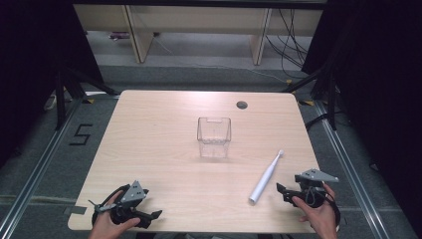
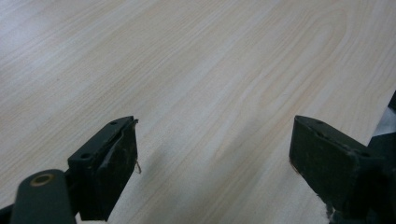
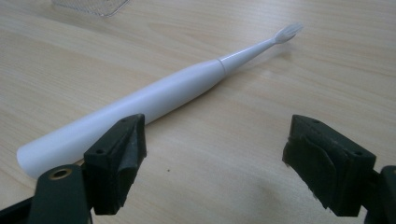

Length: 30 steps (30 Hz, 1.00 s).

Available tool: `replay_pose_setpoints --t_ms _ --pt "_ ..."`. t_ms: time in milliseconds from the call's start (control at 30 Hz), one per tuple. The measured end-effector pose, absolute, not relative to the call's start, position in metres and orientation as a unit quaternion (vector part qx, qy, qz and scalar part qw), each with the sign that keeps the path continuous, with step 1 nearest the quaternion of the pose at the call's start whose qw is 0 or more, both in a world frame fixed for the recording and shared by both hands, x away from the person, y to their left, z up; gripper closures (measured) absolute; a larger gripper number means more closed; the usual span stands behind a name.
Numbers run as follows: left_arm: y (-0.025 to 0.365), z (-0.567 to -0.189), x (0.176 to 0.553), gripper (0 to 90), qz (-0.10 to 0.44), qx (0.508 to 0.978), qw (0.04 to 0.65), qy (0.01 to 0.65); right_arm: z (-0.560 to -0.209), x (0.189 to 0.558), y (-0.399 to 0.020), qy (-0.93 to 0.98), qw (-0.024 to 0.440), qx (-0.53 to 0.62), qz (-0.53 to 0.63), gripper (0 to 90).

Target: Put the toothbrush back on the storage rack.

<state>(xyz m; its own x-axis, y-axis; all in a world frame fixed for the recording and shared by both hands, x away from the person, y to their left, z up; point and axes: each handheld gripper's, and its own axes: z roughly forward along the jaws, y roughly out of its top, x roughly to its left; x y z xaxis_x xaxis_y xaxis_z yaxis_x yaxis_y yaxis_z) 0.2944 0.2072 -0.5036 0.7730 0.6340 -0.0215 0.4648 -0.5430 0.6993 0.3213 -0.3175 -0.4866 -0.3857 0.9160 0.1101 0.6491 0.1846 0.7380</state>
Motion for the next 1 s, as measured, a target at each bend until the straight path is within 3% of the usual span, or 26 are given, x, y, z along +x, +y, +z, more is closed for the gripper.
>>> replay_pose_setpoints --t_ms 67,167,600,800,833,867,1000 --pt "0.207 -0.504 0.294 14.9 0.117 0.869 0.36 0.317 -0.486 0.323 -0.32 0.753 0.201 0.506 0.37 22.2" --pt "0.207 -0.504 0.294 14.9 0.118 0.87 0.359 0.317 -0.486 0.322 -0.317 0.745 0.189 0.519 0.374 23.0" --pt "0.207 -0.504 0.294 14.9 0.117 0.868 0.361 0.321 -0.477 0.327 -0.311 0.755 0.216 0.486 0.385 25.7" --pt "0.208 -0.504 0.295 14.9 0.118 0.868 0.36 0.321 -0.471 0.329 -0.301 0.764 0.218 0.457 0.399 40.2" --pt "0.208 -0.504 0.295 14.9 0.118 0.868 0.359 0.321 -0.47 0.329 -0.299 0.767 0.213 0.455 0.398 43.7" --pt "0.208 -0.504 0.295 15.0 0.118 0.869 0.359 0.32 -0.468 0.33 -0.296 0.768 0.204 0.449 0.408 53.1" --pt "0.208 -0.504 0.295 14.9 0.119 0.869 0.359 0.32 -0.466 0.331 -0.291 0.769 0.204 0.438 0.418 62.2"
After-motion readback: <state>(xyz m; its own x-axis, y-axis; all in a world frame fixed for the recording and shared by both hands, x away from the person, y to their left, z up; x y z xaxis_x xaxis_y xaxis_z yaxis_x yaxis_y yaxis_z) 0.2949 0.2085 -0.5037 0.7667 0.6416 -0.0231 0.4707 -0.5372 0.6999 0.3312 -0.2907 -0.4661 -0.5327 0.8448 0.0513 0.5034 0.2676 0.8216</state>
